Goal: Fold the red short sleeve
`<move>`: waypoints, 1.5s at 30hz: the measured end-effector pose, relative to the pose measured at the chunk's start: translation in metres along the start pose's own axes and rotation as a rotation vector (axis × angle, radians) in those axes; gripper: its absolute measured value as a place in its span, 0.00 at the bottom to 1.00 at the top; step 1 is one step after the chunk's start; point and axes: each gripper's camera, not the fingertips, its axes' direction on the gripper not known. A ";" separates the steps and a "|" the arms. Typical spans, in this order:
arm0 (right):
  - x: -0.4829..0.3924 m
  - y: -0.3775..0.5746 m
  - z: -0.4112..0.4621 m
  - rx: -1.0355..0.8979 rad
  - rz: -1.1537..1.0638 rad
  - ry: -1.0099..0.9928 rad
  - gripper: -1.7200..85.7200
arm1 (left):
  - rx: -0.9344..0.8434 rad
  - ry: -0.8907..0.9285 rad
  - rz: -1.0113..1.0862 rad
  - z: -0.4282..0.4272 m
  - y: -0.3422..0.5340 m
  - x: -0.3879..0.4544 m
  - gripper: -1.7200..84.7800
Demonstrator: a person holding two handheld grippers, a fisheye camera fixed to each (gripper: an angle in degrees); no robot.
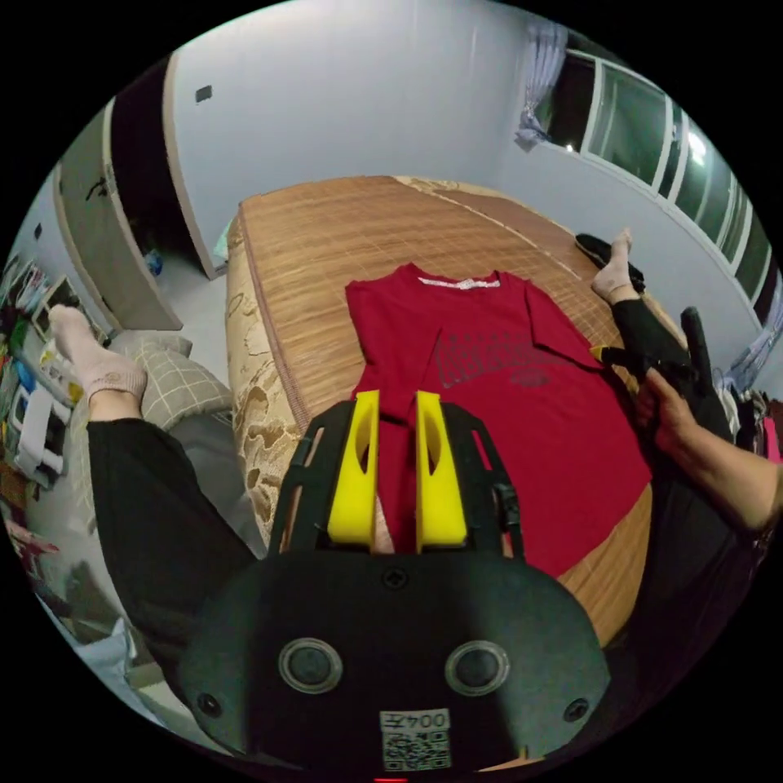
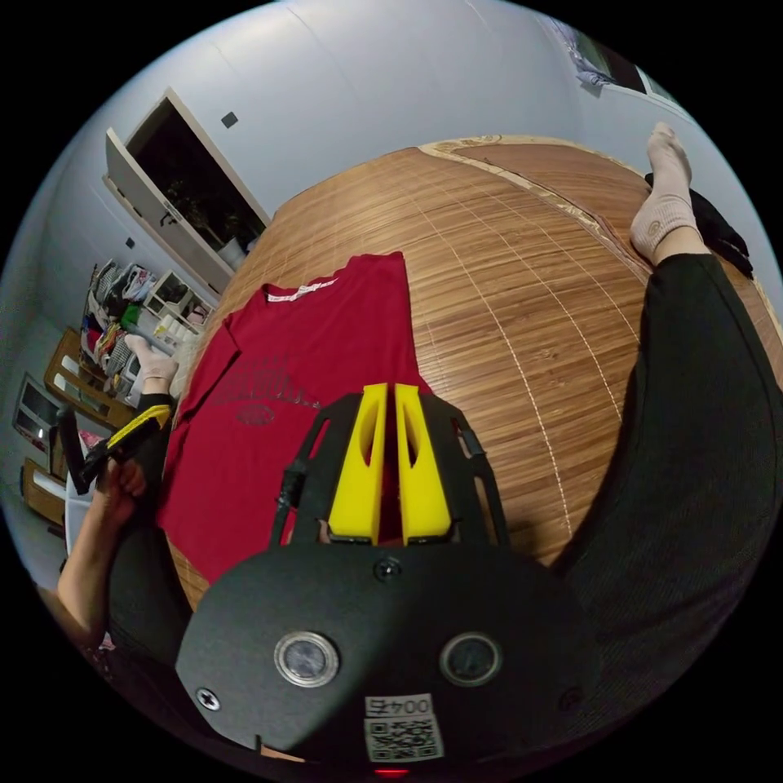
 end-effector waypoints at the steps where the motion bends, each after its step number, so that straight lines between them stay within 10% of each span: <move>1: -0.002 0.000 -0.003 0.003 -0.007 0.003 0.02 | 0.007 0.017 -0.081 -0.003 0.001 -0.016 0.07; 11: -0.018 -0.013 -0.047 -0.036 -0.064 -0.072 0.02 | -0.043 0.265 -0.308 -0.012 -0.015 -0.078 0.08; 24: 0.004 -0.055 -0.058 -0.554 0.073 -0.165 0.15 | -0.744 0.318 -0.135 0.021 -0.042 -0.083 0.15; 45: -0.016 -0.090 -0.025 -0.960 0.034 -0.039 0.14 | -0.821 0.429 -0.154 0.026 -0.061 -0.108 0.15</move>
